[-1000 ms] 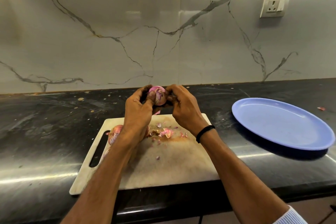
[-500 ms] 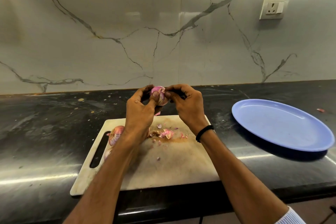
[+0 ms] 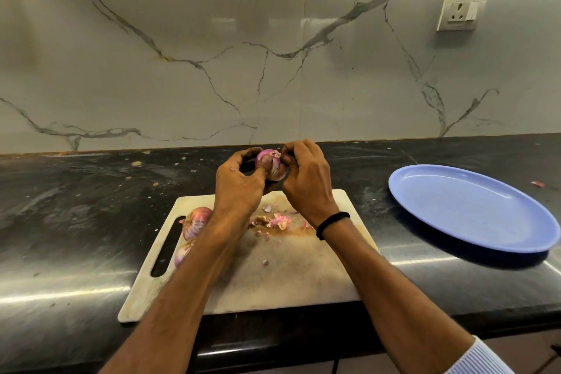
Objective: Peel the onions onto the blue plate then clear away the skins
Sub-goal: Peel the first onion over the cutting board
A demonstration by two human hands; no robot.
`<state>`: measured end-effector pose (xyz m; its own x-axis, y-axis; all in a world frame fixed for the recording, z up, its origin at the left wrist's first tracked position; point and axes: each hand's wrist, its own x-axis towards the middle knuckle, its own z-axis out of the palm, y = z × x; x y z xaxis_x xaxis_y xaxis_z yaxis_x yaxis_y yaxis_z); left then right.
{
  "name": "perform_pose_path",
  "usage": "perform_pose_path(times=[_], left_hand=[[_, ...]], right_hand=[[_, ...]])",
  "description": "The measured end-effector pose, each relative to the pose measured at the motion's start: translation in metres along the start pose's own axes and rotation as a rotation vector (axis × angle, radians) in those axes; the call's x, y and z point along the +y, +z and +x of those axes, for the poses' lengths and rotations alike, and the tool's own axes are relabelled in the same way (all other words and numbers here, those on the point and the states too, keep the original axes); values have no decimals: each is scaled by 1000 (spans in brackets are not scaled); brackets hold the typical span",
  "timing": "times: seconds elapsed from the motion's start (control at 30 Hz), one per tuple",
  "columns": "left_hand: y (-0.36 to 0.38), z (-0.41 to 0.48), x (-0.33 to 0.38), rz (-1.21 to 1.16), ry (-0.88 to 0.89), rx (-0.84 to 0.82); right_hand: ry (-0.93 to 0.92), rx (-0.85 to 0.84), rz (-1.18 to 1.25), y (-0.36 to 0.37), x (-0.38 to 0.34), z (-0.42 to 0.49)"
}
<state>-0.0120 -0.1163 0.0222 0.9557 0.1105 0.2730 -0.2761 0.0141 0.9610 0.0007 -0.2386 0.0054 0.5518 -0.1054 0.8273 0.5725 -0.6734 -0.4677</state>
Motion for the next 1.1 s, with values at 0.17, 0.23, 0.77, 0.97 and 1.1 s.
perform_pose_path(times=[0.17, 0.23, 0.77, 0.97, 1.1], left_hand=[[2, 0, 0, -150, -135, 7], [4, 0, 1, -211, -179, 2], [-7, -2, 16, -233, -140, 16], [-11, -1, 16, -244, -110, 20], [-14, -1, 19, -306, -150, -25]], right_hand=[[0, -47, 4, 0, -5, 0], [-5, -46, 2, 0, -4, 0], [-69, -64, 69, -8, 5, 4], [-108, -113, 107, -9, 7, 6], [-89, -195, 180, -12, 4, 5]])
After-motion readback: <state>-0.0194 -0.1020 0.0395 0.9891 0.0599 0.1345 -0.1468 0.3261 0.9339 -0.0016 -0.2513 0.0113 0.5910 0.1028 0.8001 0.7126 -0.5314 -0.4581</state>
